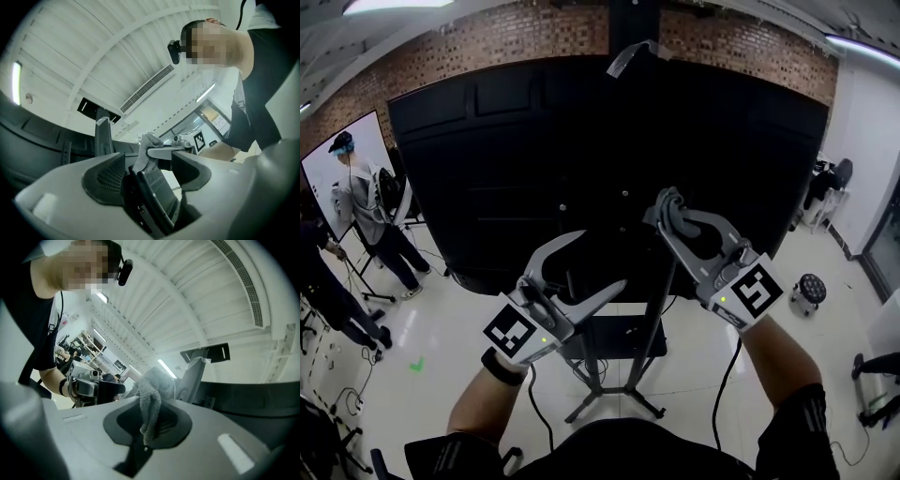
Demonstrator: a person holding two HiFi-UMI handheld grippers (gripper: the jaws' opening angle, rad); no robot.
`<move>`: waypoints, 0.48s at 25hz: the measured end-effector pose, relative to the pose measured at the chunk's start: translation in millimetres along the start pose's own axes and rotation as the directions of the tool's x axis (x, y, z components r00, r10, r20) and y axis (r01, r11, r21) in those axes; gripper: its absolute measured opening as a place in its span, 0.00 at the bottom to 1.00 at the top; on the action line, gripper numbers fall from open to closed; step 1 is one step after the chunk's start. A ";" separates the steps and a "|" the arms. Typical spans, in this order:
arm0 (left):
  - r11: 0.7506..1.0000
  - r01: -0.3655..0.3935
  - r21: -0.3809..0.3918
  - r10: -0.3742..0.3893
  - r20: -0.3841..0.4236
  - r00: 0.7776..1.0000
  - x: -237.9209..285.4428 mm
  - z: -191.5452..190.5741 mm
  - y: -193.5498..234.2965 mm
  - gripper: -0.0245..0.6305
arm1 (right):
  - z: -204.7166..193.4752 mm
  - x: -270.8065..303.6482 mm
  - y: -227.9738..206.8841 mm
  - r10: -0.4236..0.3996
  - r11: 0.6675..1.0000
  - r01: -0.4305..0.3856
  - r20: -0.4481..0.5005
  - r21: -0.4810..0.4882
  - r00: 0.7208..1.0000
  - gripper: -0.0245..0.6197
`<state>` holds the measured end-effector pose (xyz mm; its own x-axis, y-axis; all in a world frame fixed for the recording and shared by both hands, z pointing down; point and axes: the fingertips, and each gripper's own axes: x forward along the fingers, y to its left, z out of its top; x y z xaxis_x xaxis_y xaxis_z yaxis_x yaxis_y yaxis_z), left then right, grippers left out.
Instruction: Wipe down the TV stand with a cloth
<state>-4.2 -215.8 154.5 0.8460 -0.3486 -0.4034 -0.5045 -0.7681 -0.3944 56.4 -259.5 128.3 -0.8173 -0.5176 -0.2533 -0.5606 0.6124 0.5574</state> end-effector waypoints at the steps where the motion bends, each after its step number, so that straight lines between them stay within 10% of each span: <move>1: 1.000 0.007 0.022 -0.007 0.009 1.000 5.9 6.4 1.7 0.53 | 3.3 4.5 -8.7 0.000 1.000 0.000 -0.002 -0.021 1.000 0.07; 12: 0.994 -0.004 0.114 0.002 0.022 1.000 56.2 50.6 43.7 0.53 | 64.4 50.0 -79.5 -0.032 0.975 0.034 0.013 -0.219 0.999 0.07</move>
<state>12.6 -241.8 72.8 0.8411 -0.3381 -0.4222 -0.5245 -0.7005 -0.4839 51.5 -295.6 20.4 -0.8004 -0.5294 -0.2813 -0.5454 0.4483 0.7082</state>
